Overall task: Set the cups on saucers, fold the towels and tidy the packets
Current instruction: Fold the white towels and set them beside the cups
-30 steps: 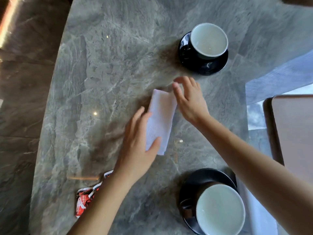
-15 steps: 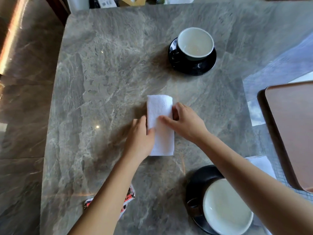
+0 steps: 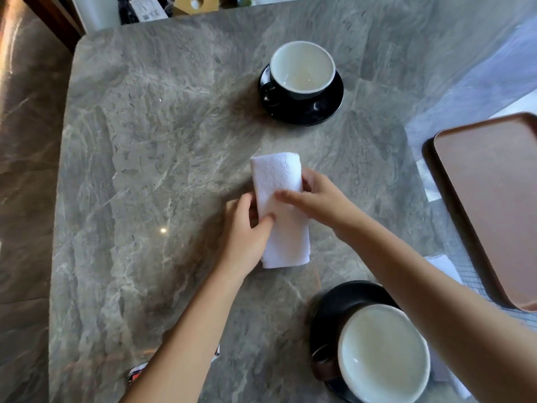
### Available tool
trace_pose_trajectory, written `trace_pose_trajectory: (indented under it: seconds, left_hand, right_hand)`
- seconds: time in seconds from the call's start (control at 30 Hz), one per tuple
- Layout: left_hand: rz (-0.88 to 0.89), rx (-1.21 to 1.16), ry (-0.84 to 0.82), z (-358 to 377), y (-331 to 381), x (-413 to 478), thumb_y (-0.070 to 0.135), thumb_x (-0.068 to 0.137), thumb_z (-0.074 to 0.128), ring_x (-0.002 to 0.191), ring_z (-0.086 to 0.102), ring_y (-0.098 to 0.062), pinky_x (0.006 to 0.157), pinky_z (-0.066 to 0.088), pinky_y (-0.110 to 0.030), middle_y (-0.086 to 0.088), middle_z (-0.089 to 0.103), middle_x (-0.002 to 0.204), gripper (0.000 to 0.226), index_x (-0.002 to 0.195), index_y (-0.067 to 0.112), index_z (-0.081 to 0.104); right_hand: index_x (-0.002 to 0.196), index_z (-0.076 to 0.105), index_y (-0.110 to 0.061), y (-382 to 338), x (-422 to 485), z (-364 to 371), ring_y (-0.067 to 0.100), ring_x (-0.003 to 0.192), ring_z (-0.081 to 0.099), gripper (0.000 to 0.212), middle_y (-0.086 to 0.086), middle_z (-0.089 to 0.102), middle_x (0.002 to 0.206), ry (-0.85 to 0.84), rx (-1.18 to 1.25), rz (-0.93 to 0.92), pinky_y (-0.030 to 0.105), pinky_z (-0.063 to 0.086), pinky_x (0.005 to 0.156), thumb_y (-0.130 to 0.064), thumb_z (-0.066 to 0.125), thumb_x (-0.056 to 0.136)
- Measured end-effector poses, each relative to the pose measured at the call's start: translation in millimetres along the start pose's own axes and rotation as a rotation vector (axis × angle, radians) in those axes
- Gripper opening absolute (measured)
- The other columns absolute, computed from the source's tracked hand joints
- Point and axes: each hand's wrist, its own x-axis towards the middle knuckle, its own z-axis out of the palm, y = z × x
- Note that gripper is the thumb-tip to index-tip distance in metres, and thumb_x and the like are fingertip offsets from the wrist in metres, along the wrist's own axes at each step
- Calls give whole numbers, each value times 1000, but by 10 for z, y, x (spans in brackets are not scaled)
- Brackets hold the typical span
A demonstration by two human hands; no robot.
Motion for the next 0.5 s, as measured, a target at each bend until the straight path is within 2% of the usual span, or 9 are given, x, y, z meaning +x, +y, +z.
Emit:
trace_pose_trajectory:
  seconds: [0.1, 0.17, 0.23, 0.37, 0.43, 0.5]
  left_hand:
    - [16, -118, -41, 111, 109, 55, 12, 88, 54, 84, 60, 4, 69, 49, -12, 14, 57, 101, 21, 105, 22, 54]
    - [3, -170, -89, 209, 160, 94, 14, 89, 54, 83, 59, 12, 70, 47, -12, 19, 59, 102, 24, 109, 27, 50]
    - [-9, -201, -129, 319, 201, 131, 14, 90, 54, 87, 59, 11, 72, 48, -12, 19, 59, 105, 27, 112, 27, 47]
    - [-84, -285, -179, 525, 274, 177, 18, 90, 56, 84, 60, 15, 69, 47, -8, 17, 60, 108, 31, 119, 24, 45]
    - [-136, -302, -190, 602, 298, 188, 22, 89, 57, 87, 62, 10, 68, 48, -8, 12, 63, 108, 32, 119, 21, 48]
    - [-183, -321, -213, 672, 327, 221, 25, 89, 58, 92, 64, 0, 71, 50, -14, 6, 67, 109, 30, 117, 20, 52]
  right_hand:
    - [115, 57, -7, 24, -26, -173, 31, 104, 66, 28, 17, 67, 111, -25, 124, 48, 48, 52, 90, -17, 60, 89]
    - [116, 56, -6, 44, -26, -293, 31, 105, 65, 28, 18, 66, 113, -6, 169, 65, 50, 50, 94, -15, 58, 89]
    - [115, 56, -5, 80, -29, -418, 29, 100, 65, 26, 15, 67, 106, 7, 203, 65, 47, 49, 91, -13, 57, 90]
    - [112, 56, -1, 120, 6, -651, 23, 88, 63, 31, 9, 64, 95, -11, 243, 60, 41, 48, 81, -16, 59, 85]
    - [108, 58, -3, 124, 40, -746, 20, 84, 64, 36, 6, 65, 92, -18, 249, 49, 34, 49, 75, -23, 60, 79]
    - [103, 59, -7, 125, 69, -823, 15, 79, 65, 31, 3, 66, 88, -17, 265, 35, 25, 51, 67, -24, 60, 77]
